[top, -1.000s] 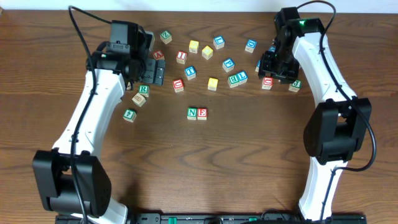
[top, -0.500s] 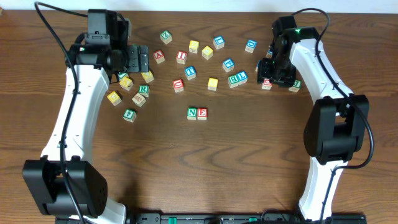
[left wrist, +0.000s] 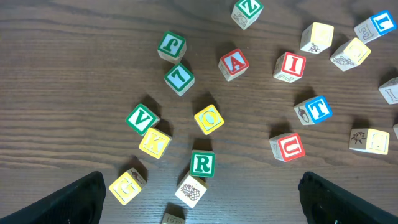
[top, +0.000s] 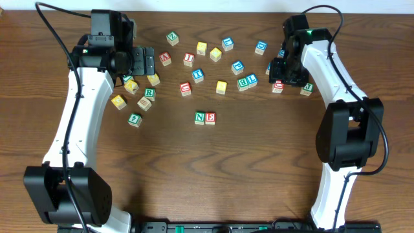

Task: Spell out NEURIPS

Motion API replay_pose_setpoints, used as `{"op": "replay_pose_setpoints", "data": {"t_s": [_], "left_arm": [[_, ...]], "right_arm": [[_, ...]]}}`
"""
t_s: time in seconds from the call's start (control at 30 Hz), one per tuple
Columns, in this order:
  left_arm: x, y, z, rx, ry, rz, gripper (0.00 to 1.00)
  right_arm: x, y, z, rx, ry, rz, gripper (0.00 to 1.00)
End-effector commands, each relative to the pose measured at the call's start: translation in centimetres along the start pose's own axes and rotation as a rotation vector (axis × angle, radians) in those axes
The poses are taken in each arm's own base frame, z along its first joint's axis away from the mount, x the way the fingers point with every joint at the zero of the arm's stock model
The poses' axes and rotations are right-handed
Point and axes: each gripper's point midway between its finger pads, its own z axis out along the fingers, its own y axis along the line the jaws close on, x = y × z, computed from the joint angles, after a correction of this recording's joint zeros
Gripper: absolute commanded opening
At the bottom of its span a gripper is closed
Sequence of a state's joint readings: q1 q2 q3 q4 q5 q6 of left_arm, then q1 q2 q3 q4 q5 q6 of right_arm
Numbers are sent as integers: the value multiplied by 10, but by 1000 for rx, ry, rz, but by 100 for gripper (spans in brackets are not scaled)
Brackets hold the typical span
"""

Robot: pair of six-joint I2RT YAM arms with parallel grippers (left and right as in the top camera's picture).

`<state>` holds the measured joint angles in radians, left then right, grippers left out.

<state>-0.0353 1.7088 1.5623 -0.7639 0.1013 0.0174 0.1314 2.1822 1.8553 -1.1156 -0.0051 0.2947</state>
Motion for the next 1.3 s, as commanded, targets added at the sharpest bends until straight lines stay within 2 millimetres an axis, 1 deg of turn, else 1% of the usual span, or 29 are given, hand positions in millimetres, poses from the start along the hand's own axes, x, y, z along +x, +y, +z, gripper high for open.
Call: {"op": "replay_pose_setpoints", "data": {"t_s": [0.0,0.4,0.6,0.77,0.8,0.87,1.13,1.27], "left_arm": [[-10,1,-14,-8,-40,-16,98],[-10,1,-14,-8,-40,-16,98],[-10,1,-14,-8,-40,-16,98],[-10,1,-14,-8,-40,-16,98],[-10,1,-14,-8,-40,-16,98],[-10,1,-14,-8,-40,-16,98],[-10,1,-14,-8,-40,-16,98],[-10,1,-14,-8,-40,-16,98]], "right_arm": [[1,-7,9,24,13,-7,61],[2,-9,24,39,34,-5,58],[0,-10,32,42,35,-3,52],[1,-10,43,51,47,16,49],[1,-10,47,51,50,16,46],[-1,-10,49,50,47,16,44],[-6,-10,50,51,22,20,39],[-7,-12,49,65,18,18,31]]}}
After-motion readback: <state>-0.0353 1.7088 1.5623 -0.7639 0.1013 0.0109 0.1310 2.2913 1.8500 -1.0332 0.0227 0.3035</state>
